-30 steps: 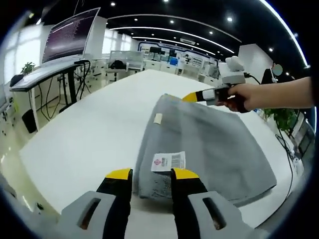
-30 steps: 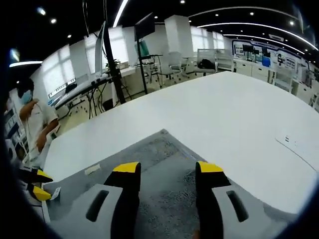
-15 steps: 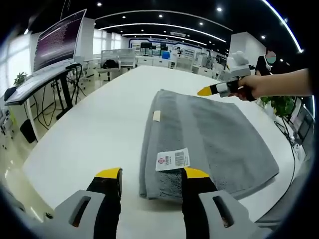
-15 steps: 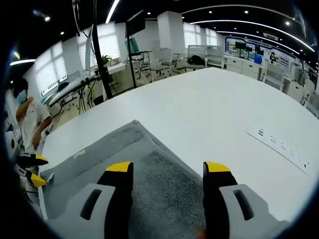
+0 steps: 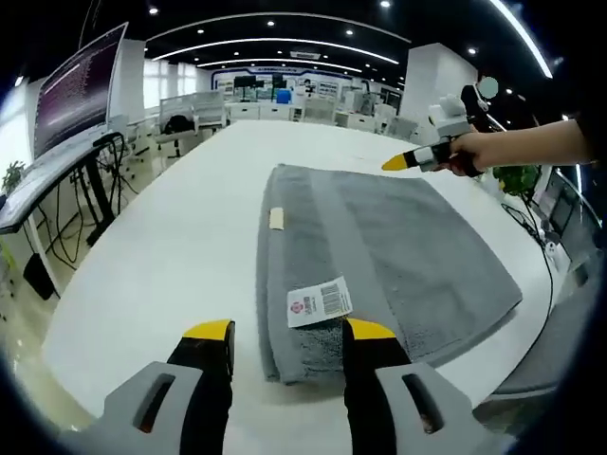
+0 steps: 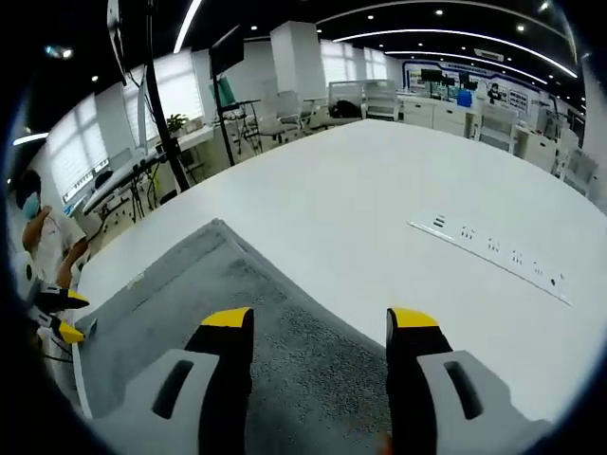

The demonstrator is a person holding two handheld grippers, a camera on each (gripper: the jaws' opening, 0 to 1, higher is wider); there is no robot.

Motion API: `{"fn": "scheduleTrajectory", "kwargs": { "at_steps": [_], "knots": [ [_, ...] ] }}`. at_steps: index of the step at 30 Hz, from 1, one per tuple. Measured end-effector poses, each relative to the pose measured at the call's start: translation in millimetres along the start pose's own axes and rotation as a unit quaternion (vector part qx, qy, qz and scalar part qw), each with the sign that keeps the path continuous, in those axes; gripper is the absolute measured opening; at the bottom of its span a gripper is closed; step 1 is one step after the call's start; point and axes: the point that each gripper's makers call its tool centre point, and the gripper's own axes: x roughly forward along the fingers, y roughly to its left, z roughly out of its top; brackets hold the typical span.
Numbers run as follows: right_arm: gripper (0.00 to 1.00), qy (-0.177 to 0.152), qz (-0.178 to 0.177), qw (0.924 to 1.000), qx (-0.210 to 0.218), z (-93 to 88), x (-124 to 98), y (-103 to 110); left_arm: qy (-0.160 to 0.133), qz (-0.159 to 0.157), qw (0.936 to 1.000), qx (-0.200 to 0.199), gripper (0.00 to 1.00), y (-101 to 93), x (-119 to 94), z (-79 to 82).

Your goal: Fold the towel on the table until its edges align and the towel forms a compact rectangular stack.

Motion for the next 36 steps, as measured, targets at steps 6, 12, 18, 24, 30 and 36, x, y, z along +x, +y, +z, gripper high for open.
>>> {"fn": "scheduleTrajectory", "kwargs": {
  "at_steps": [6,12,18,24,30,36],
  "knots": [
    [0.55,0.005,-0.018,0.9998,0.006,-14.3,-18,-20,-0.007,0.000,0.9999,-0.008,0.42,4.3,0,2.2],
    [0.53,0.018,-0.041,0.9988,0.022,-34.2,-29,-46,0.001,0.009,0.9999,-0.008,0.42,9.6,0,-2.1],
    [0.40,0.026,-0.082,0.9957,0.034,-50.0,-40,-68,0.012,0.016,0.9998,-0.010,0.38,16.4,3,-13.0],
    [0.26,0.036,-0.101,0.9936,0.036,-64.5,-45,-81,0.013,0.016,0.9997,-0.015,0.33,8.4,5,-14.2],
    [0.21,0.030,-0.094,0.9931,0.062,-72.9,-45,-82,0.002,0.020,0.9996,-0.018,0.27,5.9,8,-12.5],
    [0.11,0.031,-0.082,0.9952,0.044,-70.5,-45,-78,0.011,0.021,0.9997,-0.001,0.20,-0.2,11,-10.3]
  ]
}}
